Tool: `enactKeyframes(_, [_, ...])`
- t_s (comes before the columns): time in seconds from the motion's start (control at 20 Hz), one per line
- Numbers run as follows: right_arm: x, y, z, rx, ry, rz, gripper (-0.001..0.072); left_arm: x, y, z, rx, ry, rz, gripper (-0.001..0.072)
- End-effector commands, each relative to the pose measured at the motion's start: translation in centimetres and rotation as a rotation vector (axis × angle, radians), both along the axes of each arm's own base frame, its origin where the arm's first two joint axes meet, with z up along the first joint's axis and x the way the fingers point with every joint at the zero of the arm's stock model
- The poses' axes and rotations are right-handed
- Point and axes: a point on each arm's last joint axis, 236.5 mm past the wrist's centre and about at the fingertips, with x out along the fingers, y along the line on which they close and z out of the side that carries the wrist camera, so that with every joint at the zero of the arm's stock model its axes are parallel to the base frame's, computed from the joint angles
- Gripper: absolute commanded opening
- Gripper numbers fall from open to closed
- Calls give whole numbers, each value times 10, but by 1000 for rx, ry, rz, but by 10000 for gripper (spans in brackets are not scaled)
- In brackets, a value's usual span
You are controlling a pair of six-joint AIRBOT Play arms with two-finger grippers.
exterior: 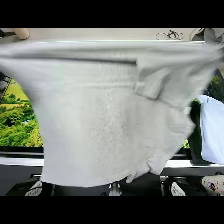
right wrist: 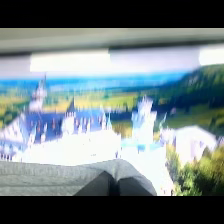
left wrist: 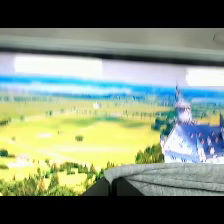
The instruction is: Fold the shirts.
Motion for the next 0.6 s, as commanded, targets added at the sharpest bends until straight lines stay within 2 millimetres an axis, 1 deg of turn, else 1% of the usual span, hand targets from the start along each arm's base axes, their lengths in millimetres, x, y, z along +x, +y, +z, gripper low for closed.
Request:
enactKeyframes(0.0, [30,25,-163,28,518,111,17,42,3,-162,-25,376,-36,25])
enactKeyframes(0.05, [51,36,-200,22,569,109,17,53,2,-199,-25,454,-57,25])
enactKeyframes(0.15, [95,57,-253,52,567,75,18,77,5,-251,-49,541,-47,25])
enactKeyframes(0.2, [113,65,-271,73,545,53,18,89,7,-268,-64,559,-31,25])
enactKeyframes(0.25, [132,69,-284,104,510,19,18,102,9,-281,-70,566,-22,25])
enactKeyframes(0.3, [148,71,-290,134,468,-12,18,115,11,-288,-70,558,-18,25])
enactKeyframes(0.35, [163,69,-292,158,420,-43,18,129,12,-292,-76,538,-16,25])
enactKeyframes(0.45, [190,59,-285,181,307,-96,18,159,10,-293,-109,479,-9,25])
enactKeyframes(0.5, [198,55,-281,185,272,-109,18,170,8,-294,-131,455,-7,25])
enactKeyframes(0.55, [201,50,-281,180,260,-122,18,178,3,-297,-166,447,-9,25])
